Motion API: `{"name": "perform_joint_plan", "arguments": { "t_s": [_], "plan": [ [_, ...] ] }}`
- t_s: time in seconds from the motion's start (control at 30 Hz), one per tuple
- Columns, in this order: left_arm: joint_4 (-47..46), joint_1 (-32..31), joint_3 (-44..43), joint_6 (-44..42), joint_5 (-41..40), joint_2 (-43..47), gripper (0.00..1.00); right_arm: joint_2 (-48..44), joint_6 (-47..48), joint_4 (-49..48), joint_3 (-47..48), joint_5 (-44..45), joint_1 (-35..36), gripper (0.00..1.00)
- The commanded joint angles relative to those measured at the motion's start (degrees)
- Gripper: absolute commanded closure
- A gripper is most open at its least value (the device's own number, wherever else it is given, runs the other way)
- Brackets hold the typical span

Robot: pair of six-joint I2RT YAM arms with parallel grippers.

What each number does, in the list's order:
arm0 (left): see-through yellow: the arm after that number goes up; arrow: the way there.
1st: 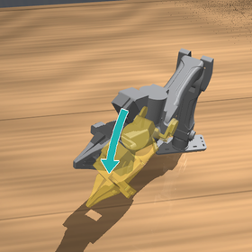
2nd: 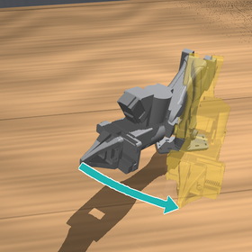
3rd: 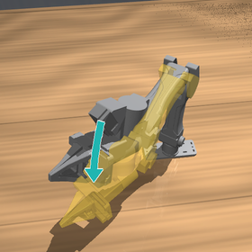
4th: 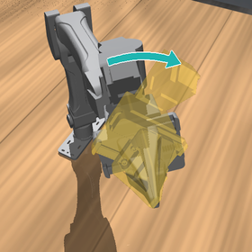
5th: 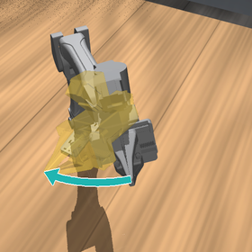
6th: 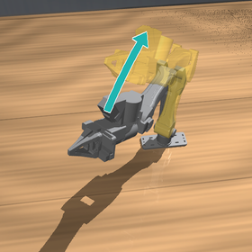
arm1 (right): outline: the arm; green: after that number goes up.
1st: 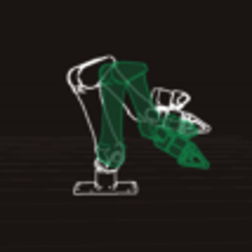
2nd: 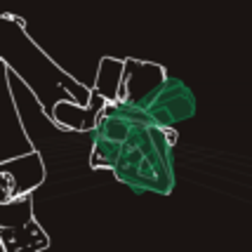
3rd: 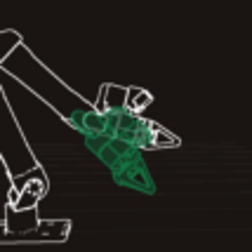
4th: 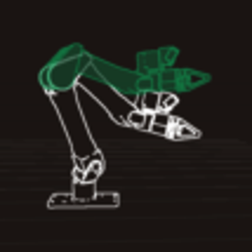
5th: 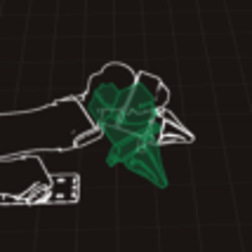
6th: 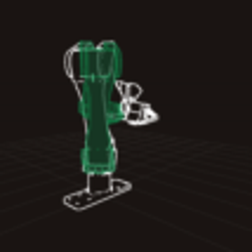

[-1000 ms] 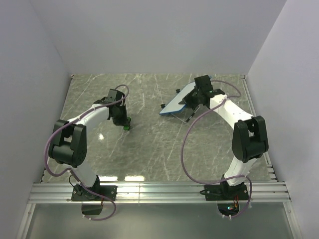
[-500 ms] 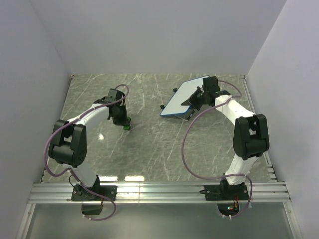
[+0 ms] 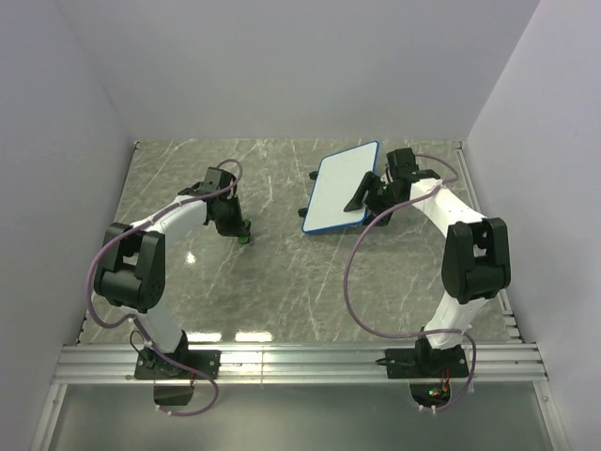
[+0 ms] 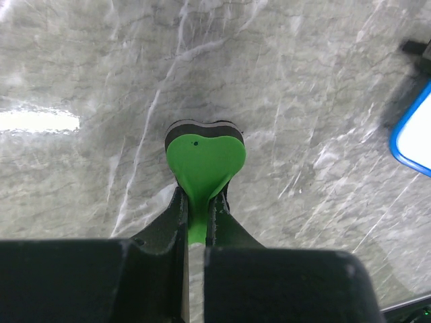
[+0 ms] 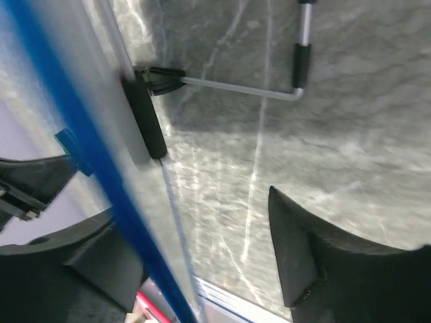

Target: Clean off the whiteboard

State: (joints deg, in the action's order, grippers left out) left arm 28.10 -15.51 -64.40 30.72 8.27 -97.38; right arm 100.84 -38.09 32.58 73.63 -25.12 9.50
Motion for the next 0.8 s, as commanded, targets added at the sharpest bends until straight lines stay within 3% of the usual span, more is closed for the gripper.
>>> {"name": "perform_joint_plan", "arguments": {
  "t_s": [0.0, 0.1, 0.13, 0.37, 0.53, 0.63, 0.67, 0.7, 0.77],
  "plan": [
    [-1.8, 0.0, -1.3, 1.9, 1.7, -0.4, 1.0, -4.5, 5.0, 8.4, 5.2, 4.4, -0.3, 0.25],
    [-2.0, -0.2, -1.5, 2.3, 1.7, -0.6, 1.0, -5.2, 5.5, 10.7, 9.1, 4.6, -1.1, 0.15],
    [-2.0, -0.3, -1.6, 2.3, 1.7, -0.7, 1.0, -5.3, 5.7, 11.5, 11.5, 4.8, -1.1, 0.07],
    [-2.3, -0.8, -1.3, 2.9, 0.3, 0.2, 1.0, -11.0, 8.3, 14.6, 19.7, 7.5, -2.5, 0.04],
    [-0.4, -1.5, -3.9, 2.5, -1.3, 0.7, 1.0, -18.6, 9.5, 12.6, 14.8, 7.9, -2.7, 0.04],
    [3.7, -2.1, -7.6, 2.3, -5.2, -0.6, 0.55, -25.3, 9.3, 10.3, 8.5, 7.5, -3.1, 0.04],
    [4.6, -2.2, -8.3, 2.2, -6.1, -1.5, 0.07, -28.4, 9.4, 10.1, 7.1, 7.8, -3.1, 0.04],
    [5.2, -2.2, -8.8, 2.2, -7.1, -1.7, 0.01, -29.8, 9.5, 10.3, 6.0, 8.2, -3.2, 0.03],
    [6.5, -2.3, -9.8, 2.0, -7.5, -1.8, 0.01, -34.2, 9.8, 10.6, 3.3, 8.9, -3.4, 0.03]
  ]
}}
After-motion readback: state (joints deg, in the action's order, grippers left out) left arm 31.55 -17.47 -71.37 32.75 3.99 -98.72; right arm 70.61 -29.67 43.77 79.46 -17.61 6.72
